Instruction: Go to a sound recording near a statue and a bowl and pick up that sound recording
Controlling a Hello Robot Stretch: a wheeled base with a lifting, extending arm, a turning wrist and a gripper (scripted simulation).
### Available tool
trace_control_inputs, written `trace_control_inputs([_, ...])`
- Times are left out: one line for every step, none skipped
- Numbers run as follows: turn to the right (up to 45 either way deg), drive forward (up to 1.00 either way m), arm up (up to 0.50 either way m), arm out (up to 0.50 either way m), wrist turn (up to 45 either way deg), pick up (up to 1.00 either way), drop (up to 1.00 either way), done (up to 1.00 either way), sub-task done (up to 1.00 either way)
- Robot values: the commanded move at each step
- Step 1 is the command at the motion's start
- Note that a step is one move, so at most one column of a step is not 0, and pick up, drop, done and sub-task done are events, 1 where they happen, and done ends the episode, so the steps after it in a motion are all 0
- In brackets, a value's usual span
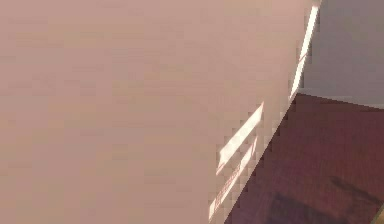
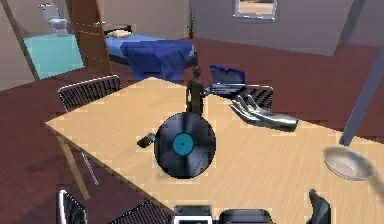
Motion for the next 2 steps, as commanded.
trace_control_inputs([0.0, 0.0, 0.0, 0.3, 0.0, 0.0, 0.0, 0.0, 0.0])
trace_control_inputs([0.0, 0.0, 0.0, 0.0, 45.0, 0.0, 0.0, 0.0, 0.0])
